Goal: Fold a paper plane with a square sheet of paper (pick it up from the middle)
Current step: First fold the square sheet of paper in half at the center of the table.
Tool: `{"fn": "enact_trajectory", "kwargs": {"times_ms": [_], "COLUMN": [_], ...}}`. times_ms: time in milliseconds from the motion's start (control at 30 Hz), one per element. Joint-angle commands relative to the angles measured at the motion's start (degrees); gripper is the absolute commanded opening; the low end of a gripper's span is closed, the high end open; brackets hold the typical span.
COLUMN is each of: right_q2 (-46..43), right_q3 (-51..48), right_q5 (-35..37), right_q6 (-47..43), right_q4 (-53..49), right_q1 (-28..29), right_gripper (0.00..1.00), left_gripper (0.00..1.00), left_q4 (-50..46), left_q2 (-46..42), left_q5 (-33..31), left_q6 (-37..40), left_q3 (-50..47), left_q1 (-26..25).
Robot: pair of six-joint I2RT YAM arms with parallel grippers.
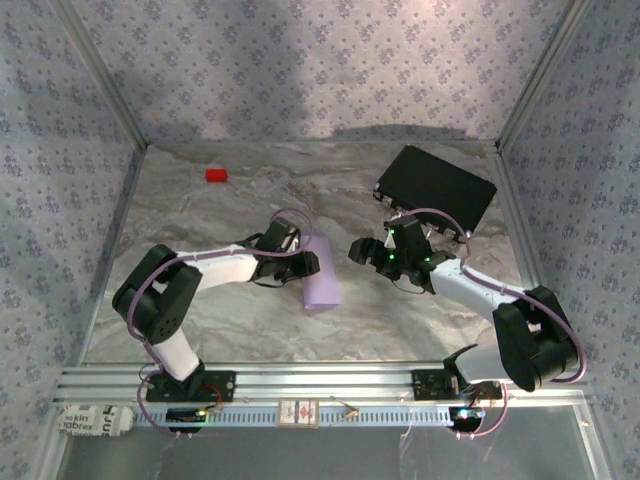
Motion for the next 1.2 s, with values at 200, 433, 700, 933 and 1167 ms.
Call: {"fn": "enact_trajectory", "kwargs": {"times_ms": [200, 433, 700, 933, 1167], "right_q2": [0.9, 1.9, 2.7, 3.0, 2.9], "right_q3": [1.8, 2.4, 2.9, 3.0, 3.0], "right_q5": [-0.3, -0.4, -0.5, -0.4, 0.0], "right_q6": [-1.0, -1.1, -1.3, -1.4, -1.6], "right_q4": [-0.2, -0.5, -0.5, -0.5, -1.2], "right_q1": [0.4, 0.6, 0.7, 0.8, 0.9], "right_gripper": [0.82, 0.82, 0.82, 0.82, 0.82], "left_gripper": [0.50, 0.46, 0.46, 0.46, 0.44], "left_q4": [-2.3, -2.7, -5.5, -8.9, -14.7], "left_q2": [1.6, 1.5, 1.7, 3.1, 6.5], "left_q5": [4.8, 5.9, 7.0, 6.4, 4.0], "left_q6": [3.6, 2.9, 4.3, 5.8, 5.4], "left_q3": [-0.9, -1.4, -0.2, 1.5, 4.6], "left_q1": [1.8, 2.9, 3.8, 3.9, 4.3]}}
